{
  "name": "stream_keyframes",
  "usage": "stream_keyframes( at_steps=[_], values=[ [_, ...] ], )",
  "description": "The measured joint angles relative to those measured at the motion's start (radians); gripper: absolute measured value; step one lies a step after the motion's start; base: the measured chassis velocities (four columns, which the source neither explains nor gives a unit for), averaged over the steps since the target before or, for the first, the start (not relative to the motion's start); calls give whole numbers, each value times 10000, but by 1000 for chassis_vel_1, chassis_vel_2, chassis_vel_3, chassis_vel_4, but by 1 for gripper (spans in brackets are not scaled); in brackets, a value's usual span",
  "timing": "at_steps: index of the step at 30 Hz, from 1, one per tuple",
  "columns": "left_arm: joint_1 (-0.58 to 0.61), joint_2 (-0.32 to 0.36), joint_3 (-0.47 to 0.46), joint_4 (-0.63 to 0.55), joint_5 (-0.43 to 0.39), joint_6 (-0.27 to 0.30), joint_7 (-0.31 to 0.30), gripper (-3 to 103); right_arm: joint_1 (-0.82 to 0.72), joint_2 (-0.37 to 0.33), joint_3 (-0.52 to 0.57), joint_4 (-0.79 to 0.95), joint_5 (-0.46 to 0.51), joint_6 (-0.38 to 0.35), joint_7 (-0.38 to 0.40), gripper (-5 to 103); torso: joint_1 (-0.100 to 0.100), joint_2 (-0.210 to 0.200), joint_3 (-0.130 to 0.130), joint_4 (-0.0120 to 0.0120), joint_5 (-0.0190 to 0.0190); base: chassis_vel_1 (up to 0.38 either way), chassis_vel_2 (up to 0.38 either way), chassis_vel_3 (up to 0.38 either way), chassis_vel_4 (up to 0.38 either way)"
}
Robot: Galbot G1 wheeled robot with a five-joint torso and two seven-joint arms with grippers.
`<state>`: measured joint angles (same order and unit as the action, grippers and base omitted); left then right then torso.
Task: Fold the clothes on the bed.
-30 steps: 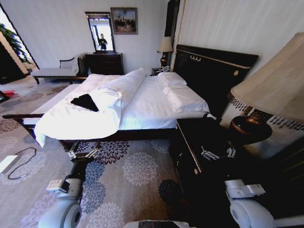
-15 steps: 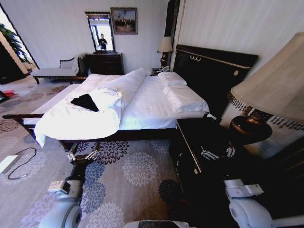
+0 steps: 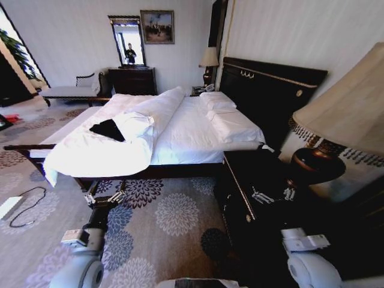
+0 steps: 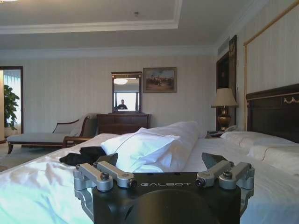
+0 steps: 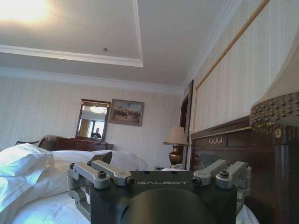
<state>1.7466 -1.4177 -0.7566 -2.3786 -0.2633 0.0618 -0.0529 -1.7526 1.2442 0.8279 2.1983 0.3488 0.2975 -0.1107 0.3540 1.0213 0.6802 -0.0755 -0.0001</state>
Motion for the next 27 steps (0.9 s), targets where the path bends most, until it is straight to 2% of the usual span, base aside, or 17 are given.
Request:
stream_keyframes(
  at_steps=[12,27],
  values=[
    [-34,-16,42,100,15,-63,0,100,25,14,-16,-116,-2,117,-144,100,9,-5,4,1,1,-177,183,172,-177],
    [-56,63,-1,146,14,-79,1,100,70,12,-42,-199,-2,139,-188,100,-1,-1,0,-1,1,-83,80,78,-82]
  ],
)
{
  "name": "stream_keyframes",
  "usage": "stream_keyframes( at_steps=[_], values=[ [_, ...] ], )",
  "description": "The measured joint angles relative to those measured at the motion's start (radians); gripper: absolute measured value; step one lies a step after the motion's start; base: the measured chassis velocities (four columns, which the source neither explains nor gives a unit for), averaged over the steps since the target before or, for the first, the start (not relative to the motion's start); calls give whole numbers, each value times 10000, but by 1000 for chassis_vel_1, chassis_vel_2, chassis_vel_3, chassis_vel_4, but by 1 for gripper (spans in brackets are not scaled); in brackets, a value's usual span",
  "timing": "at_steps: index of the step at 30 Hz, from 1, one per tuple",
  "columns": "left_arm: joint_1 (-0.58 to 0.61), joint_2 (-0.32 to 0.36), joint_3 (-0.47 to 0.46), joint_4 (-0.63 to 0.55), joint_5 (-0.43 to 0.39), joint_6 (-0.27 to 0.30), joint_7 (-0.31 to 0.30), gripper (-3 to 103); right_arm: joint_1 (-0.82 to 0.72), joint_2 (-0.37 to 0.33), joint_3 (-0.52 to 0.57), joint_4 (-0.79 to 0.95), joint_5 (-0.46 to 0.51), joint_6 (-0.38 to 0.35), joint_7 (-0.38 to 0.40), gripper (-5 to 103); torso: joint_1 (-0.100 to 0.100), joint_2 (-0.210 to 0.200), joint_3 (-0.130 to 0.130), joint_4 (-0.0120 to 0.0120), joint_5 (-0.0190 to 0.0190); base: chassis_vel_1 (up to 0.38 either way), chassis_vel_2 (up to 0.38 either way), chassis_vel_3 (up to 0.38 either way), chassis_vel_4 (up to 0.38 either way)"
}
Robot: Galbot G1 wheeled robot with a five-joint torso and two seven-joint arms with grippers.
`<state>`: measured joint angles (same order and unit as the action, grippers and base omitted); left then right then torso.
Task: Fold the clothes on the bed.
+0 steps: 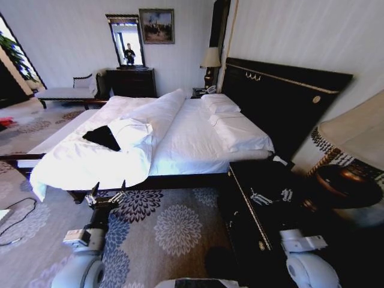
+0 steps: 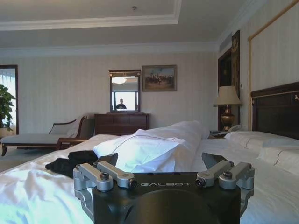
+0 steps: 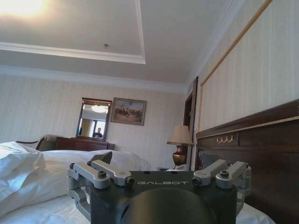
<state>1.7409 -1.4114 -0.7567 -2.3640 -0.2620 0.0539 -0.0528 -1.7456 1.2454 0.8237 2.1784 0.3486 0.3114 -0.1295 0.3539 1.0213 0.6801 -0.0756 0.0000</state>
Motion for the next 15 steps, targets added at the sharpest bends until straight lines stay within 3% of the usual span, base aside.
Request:
stream_keyframes(
  at_steps=[15],
  values=[
    [6,6,1,6,-2,-17,9,100,70,25,-1,-108,7,29,8,100,6,-2,2,1,0,-141,133,132,-139]
  ],
)
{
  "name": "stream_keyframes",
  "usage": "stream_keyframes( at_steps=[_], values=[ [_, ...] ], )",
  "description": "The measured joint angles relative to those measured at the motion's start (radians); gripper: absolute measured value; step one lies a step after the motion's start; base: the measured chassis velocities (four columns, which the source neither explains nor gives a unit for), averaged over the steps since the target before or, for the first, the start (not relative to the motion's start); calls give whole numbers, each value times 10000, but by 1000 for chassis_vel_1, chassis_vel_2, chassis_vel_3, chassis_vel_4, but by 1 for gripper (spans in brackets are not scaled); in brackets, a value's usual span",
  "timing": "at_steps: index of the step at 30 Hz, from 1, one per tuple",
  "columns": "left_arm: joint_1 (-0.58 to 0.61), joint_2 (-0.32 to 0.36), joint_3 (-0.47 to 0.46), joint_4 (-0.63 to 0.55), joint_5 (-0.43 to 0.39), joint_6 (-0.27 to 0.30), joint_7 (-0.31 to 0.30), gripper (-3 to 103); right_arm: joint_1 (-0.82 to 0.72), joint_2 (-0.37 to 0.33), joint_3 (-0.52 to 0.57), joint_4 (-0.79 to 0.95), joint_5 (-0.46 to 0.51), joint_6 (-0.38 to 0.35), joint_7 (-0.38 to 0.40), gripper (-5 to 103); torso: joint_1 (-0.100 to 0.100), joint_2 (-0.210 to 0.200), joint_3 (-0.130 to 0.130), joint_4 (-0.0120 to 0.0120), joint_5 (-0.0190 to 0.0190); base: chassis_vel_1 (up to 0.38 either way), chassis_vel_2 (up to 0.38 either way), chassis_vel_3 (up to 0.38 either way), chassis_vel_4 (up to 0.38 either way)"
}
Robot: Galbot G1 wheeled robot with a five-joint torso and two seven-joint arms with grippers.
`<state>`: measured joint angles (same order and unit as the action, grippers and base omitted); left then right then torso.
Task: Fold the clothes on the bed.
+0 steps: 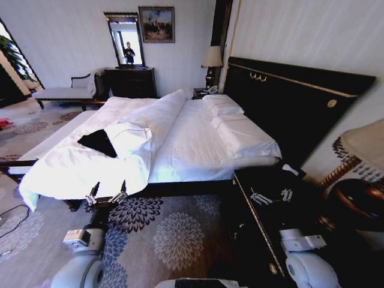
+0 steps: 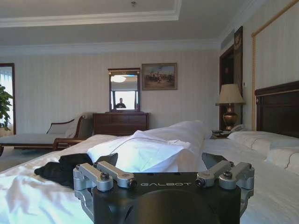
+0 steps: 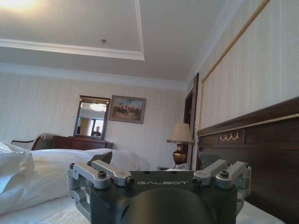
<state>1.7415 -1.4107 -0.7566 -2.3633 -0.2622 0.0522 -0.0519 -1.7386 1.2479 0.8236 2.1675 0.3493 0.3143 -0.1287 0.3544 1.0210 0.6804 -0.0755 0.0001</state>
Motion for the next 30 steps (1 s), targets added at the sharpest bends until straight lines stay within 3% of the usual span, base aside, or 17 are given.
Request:
stream_keyframes(
  at_steps=[30],
  values=[
    [145,-109,37,-118,127,-77,48,100,-18,-1,119,14,85,99,64,100,1,-1,0,-1,-1,-134,134,135,-136]
  ],
)
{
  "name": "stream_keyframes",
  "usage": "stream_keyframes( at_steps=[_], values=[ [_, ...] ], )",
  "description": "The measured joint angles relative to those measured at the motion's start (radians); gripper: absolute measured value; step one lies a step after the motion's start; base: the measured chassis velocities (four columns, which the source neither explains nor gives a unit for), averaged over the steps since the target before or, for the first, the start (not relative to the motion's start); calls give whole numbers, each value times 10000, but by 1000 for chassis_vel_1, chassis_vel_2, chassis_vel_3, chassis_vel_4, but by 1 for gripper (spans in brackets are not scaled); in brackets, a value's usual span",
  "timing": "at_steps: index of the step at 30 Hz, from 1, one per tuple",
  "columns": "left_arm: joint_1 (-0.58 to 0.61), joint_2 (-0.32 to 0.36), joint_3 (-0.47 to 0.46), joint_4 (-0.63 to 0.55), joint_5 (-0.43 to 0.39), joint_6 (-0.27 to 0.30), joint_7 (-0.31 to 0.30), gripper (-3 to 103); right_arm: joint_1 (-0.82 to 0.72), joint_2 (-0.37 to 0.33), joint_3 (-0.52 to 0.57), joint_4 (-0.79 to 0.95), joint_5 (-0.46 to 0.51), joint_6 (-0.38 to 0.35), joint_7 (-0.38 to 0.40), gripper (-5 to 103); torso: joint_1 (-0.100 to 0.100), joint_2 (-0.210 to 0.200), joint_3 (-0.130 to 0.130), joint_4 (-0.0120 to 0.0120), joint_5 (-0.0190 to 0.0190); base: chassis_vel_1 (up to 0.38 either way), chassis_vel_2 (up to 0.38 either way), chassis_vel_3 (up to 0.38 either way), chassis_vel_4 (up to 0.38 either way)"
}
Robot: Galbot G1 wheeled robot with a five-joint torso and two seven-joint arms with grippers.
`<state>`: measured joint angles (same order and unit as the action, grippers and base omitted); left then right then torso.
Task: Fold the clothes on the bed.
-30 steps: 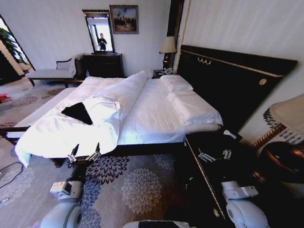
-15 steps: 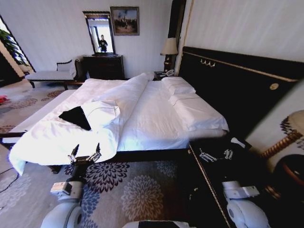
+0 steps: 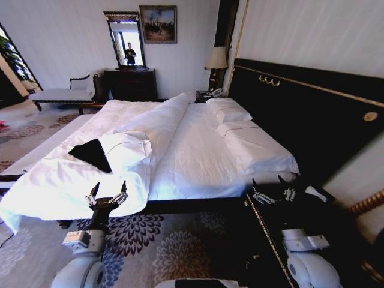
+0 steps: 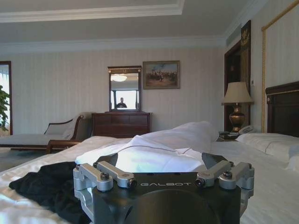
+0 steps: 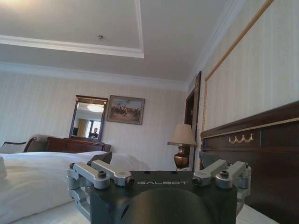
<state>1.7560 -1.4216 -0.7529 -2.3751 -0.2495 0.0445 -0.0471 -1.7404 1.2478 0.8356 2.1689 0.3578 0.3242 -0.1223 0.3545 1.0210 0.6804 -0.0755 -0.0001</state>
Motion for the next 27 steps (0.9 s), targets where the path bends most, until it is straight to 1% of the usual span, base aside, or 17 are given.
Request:
stream_keyframes(
  at_steps=[5,11,17,22,27],
  values=[
    [28,-22,5,-35,5,-28,1,100,-11,6,0,0,-4,1,0,100,-2,1,-1,2,1,-137,162,153,-144],
    [28,-25,6,-39,6,-54,3,100,-23,28,-3,-17,-9,1,1,100,-3,1,-1,-2,1,-144,121,135,-142],
    [17,-29,18,-36,7,-62,3,100,-6,55,-3,-80,-21,40,17,100,-2,1,-1,3,0,-149,162,161,-142],
    [-12,-25,20,12,13,-72,3,100,9,107,-75,-93,-55,44,318,100,0,0,0,-1,1,-141,157,143,-148],
    [-48,-23,18,43,15,-89,3,100,33,127,-80,-155,-136,73,343,100,5,-2,2,1,1,-64,64,56,-56]
  ],
)
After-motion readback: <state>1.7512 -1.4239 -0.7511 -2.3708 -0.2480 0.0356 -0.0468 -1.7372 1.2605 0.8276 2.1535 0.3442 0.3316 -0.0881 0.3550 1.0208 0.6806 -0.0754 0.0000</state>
